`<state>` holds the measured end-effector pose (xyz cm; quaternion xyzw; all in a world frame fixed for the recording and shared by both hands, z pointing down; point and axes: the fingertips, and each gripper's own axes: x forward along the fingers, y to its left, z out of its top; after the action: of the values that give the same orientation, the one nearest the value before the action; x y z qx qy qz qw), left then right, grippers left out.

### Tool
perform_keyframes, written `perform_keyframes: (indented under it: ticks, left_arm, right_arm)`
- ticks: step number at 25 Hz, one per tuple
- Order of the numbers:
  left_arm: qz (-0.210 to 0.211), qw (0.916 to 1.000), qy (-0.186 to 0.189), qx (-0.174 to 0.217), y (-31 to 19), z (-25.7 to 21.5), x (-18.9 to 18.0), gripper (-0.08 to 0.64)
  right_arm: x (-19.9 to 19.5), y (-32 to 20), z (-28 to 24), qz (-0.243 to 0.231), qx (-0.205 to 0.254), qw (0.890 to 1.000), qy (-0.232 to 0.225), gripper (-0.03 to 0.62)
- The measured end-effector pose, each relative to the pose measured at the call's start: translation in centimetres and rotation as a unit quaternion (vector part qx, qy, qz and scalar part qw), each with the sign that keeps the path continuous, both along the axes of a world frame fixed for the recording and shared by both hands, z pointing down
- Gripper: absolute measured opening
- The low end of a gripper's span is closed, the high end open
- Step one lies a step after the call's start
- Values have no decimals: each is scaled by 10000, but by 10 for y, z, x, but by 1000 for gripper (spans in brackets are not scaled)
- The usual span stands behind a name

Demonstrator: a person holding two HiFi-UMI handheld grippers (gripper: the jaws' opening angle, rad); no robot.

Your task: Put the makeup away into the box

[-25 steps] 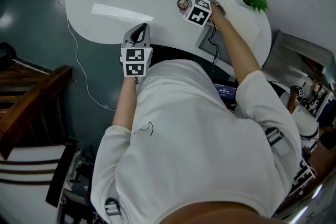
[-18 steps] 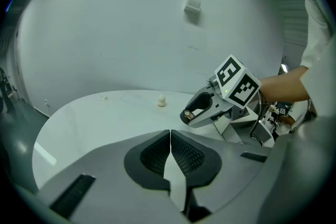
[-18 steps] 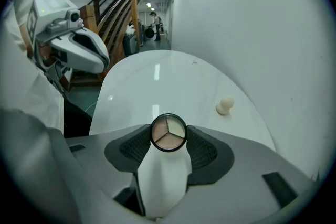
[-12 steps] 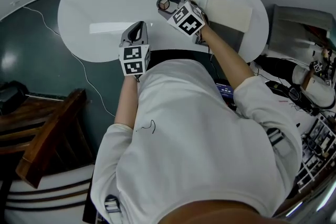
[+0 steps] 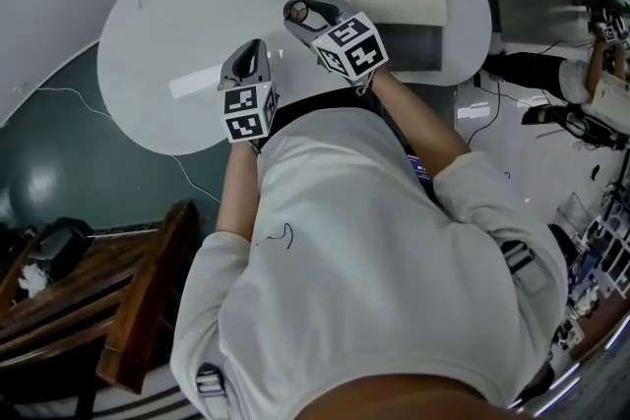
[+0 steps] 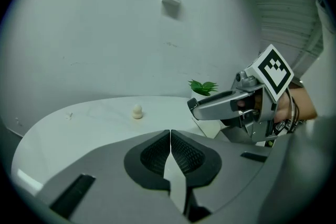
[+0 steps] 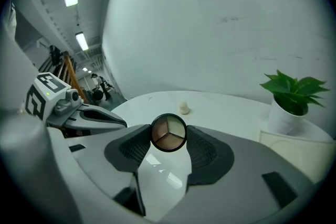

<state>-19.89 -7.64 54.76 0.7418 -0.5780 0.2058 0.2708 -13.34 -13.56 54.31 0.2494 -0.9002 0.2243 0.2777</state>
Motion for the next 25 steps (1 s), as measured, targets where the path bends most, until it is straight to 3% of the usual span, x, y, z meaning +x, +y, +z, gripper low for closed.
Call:
perform_keyframes:
  ticks: [8,14,18,22,25]
  left_arm:
    - [1002,9949,63,36,-29,-1,57,21]
    - [1854,9825,92,128,-44,-7,113,21]
    - [2452,9693,78,179,-48,-11,154,21]
    - [3009,9535,97,166,-46,-12,194,21]
    - [3291,9442,63,129,-44,-6,217,21]
  right_arm:
    - [66,-6,-6,1033,-82,9945,-115,213]
    - [123,-3,-9,1669,-37,9859,-86,213]
    - [164,7,-12,1933,74,9811,100,213]
    - [205,21,-16,1692,401,9817,778,213]
    - [227,33,-12,861,731,9801,1630,213]
